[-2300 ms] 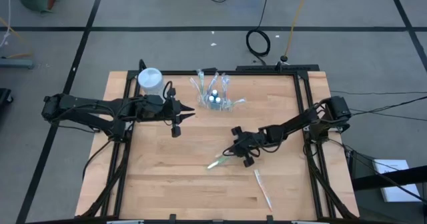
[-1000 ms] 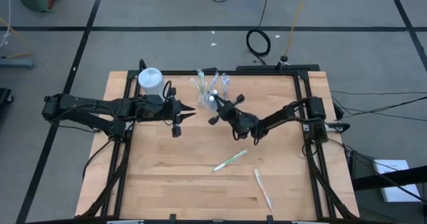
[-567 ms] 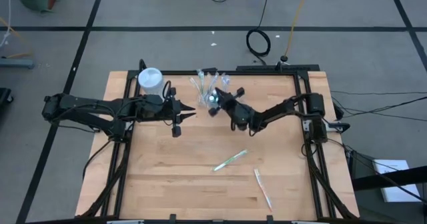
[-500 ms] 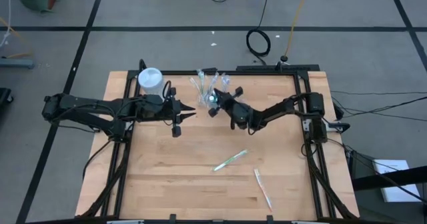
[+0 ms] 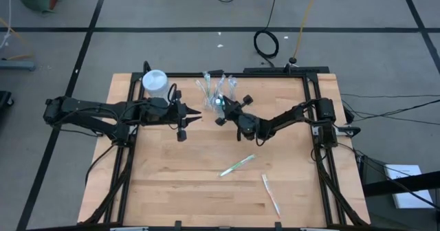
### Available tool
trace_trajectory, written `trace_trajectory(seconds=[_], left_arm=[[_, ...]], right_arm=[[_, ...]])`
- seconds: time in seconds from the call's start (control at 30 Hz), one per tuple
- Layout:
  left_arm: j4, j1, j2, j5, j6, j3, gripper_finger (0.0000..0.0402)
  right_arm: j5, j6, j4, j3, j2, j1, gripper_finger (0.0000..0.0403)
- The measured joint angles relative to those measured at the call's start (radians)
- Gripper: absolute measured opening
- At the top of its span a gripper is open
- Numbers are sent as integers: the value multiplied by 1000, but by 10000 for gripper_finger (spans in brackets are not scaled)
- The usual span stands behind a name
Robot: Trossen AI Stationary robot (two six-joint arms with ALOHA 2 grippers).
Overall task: Pick & Place toothbrushing station
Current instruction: Put the orange toothbrush into the transparent organizer
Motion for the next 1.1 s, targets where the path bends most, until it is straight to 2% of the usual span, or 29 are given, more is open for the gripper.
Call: trace_trajectory(seconds=[0.1,0.3,0.53,0.73,0.97,1.1], left_arm=[[0,0,0,0,-3,0,76],[0,0,0,0,-4,0,76],[1,0,0,0,-6,0,77],[1,0,0,0,-6,0,76],[1,0,0,0,-6,0,76],[-8,0,0,0,-25,0,76]], right_arm=[[45,-28,-17,0,0,26,0],[57,24,-127,0,0,55,0],[201,28,-281,-1,0,61,0],[208,86,-410,0,-2,61,0],[215,53,-401,0,-3,64,2],[305,0,-372,-1,-10,86,19]])
